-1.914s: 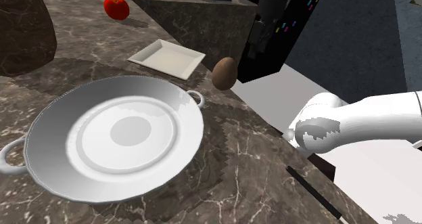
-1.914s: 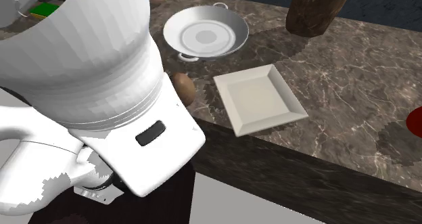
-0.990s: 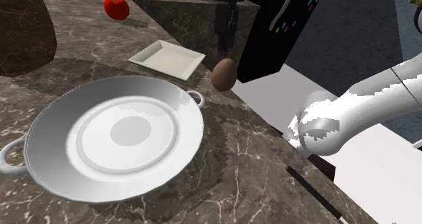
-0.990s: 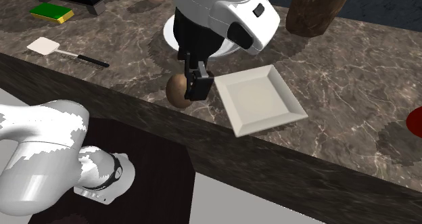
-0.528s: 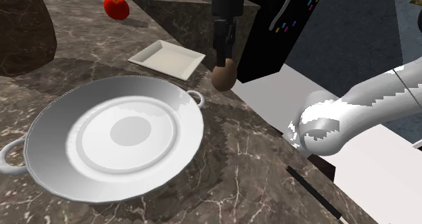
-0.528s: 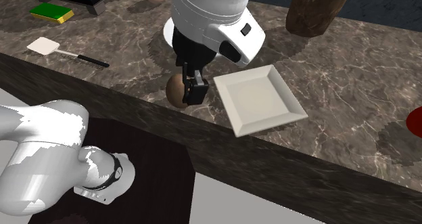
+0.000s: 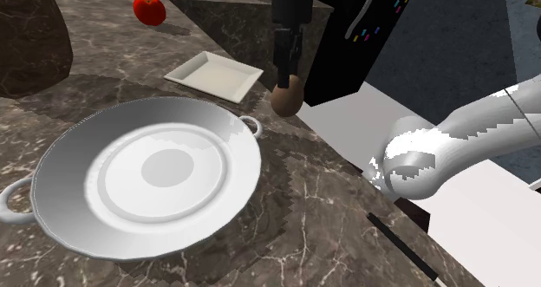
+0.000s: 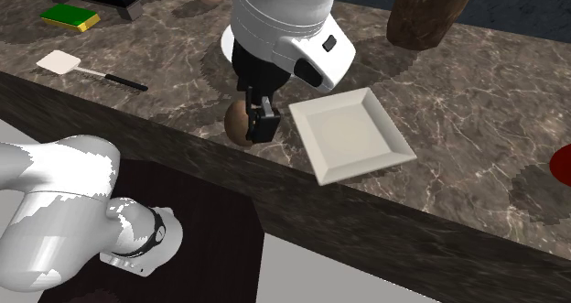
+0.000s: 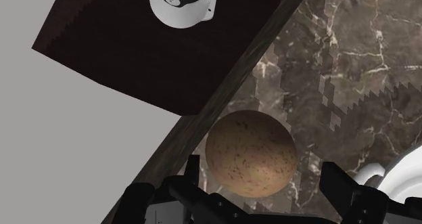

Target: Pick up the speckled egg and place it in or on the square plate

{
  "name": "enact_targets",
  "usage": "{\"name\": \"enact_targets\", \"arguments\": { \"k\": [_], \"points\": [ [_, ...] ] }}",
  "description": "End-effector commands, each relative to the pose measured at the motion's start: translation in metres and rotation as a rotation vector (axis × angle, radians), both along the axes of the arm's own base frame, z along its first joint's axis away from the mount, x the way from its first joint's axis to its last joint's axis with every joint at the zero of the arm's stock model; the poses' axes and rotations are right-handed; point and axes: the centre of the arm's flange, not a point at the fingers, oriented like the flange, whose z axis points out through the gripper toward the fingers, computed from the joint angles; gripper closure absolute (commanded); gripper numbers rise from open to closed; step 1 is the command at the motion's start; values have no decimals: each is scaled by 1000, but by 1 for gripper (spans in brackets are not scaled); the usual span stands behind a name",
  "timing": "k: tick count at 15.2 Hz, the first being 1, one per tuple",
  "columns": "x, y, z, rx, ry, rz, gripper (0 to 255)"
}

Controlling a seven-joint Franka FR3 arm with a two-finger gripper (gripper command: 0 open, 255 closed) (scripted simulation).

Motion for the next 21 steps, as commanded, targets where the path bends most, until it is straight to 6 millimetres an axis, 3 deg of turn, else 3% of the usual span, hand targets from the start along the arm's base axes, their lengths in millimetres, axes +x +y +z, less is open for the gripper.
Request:
{"name": "enact_targets", "arguments": {
  "k": [1,10,21],
  "points": [
    [0,0,0,0,0,0,255],
    [0,0,0,0,0,0,255],
    [0,0,58,0,0,0,255]
  ]
}}
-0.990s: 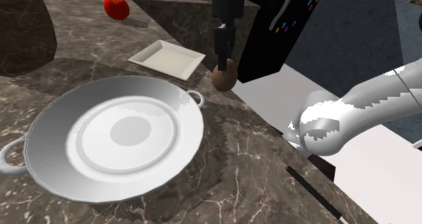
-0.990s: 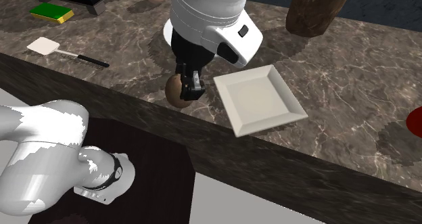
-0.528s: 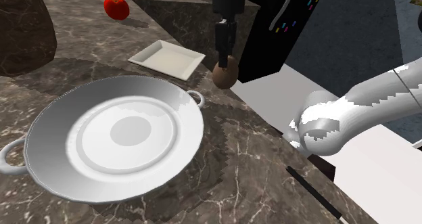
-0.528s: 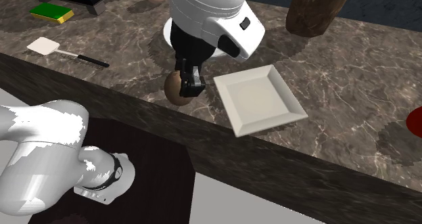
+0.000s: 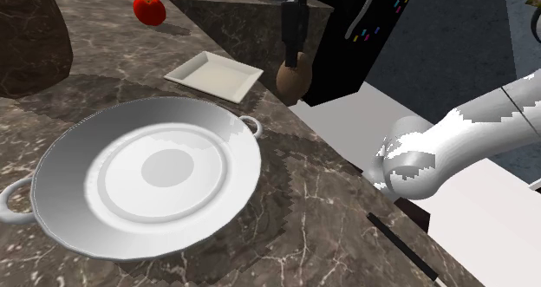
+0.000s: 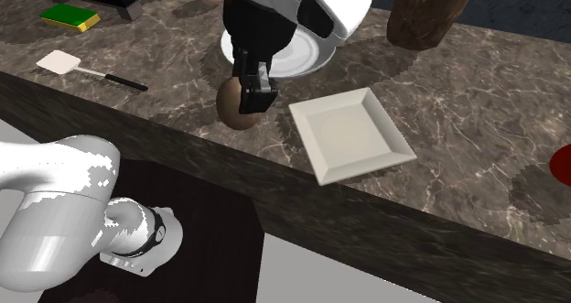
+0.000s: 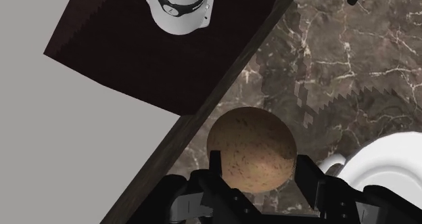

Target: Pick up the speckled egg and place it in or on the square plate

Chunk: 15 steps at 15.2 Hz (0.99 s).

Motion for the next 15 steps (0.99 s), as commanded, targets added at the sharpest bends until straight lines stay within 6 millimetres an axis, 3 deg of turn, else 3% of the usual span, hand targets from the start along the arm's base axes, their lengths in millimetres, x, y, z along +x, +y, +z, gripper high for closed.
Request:
{"name": "enact_targets", "arguments": {
  "k": [1,7,15],
  "points": [
    [-1,0,11,0,0,0,255],
    [-1,0,38,0,0,0,255],
    [102,13,55,0,0,0,255]
  ]
}}
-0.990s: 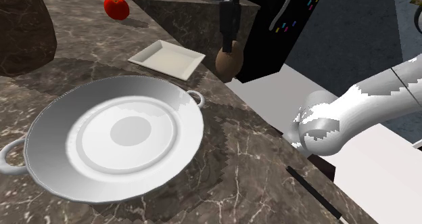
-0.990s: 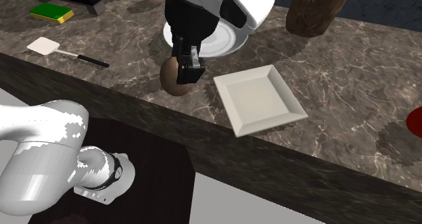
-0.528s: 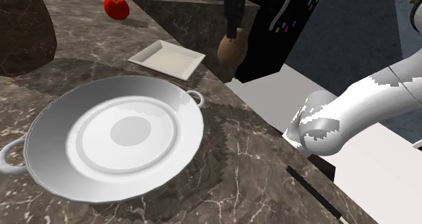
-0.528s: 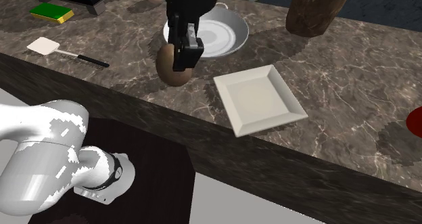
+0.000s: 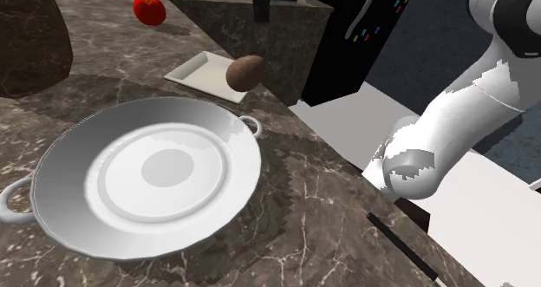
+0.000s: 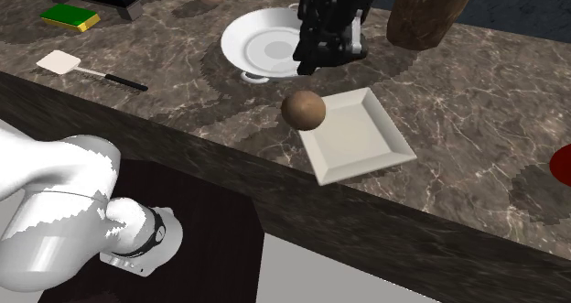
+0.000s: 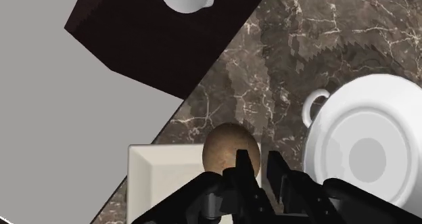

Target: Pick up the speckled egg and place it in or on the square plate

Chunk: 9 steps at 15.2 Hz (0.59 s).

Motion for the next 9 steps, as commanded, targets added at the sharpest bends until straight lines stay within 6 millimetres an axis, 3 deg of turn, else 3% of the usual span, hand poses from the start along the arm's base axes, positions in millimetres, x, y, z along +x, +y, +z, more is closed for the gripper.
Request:
{"name": "enact_targets", "arguments": {
  "k": [1,4,5,6,9],
  "points": [
    [26,4,2,0,-1,0,255],
    [65,9,8,0,-1,0,255],
    [53,8,7,0,0,0,255],
    [53,8,7,0,0,0,0],
    [49,3,-28,-105,-31,-499,0]
  ]
}}
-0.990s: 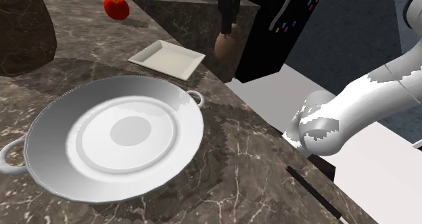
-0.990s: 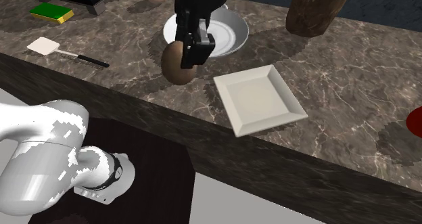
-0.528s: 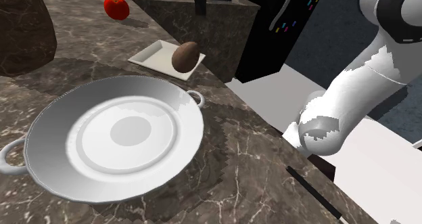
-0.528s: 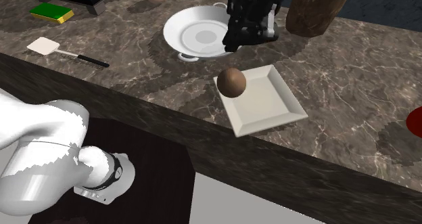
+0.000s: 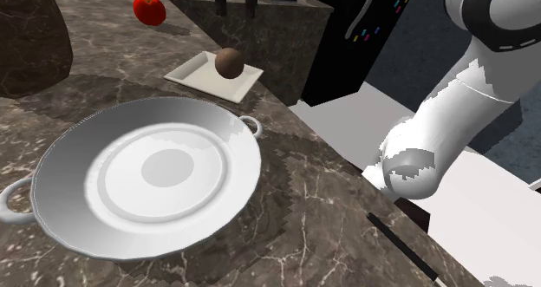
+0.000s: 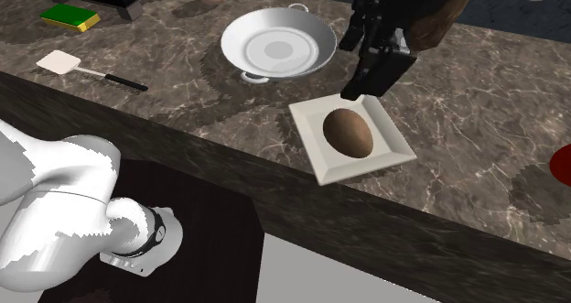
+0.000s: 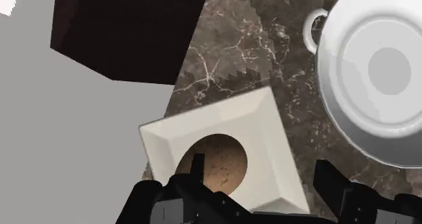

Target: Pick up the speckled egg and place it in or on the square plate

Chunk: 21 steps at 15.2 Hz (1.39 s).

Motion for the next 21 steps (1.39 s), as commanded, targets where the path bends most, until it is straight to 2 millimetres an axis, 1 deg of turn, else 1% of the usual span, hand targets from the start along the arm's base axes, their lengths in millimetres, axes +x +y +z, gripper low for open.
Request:
{"name": "enact_targets", "arguments": {
  "k": [1,4,5,11,12,20,21],
  "points": [
    [-2,-1,-21,-71,-21,-352,0],
    [-8,-7,-56,-176,-53,-851,0],
    [-8,-8,-58,-182,-55,-883,0],
    [-11,-5,-89,-182,-55,-883,0],
    [-12,-4,-97,-182,-55,-883,0],
    [-12,-4,-97,-182,-55,-883,0],
    [-12,-4,-97,-182,-55,-883,255]
  ]
}}
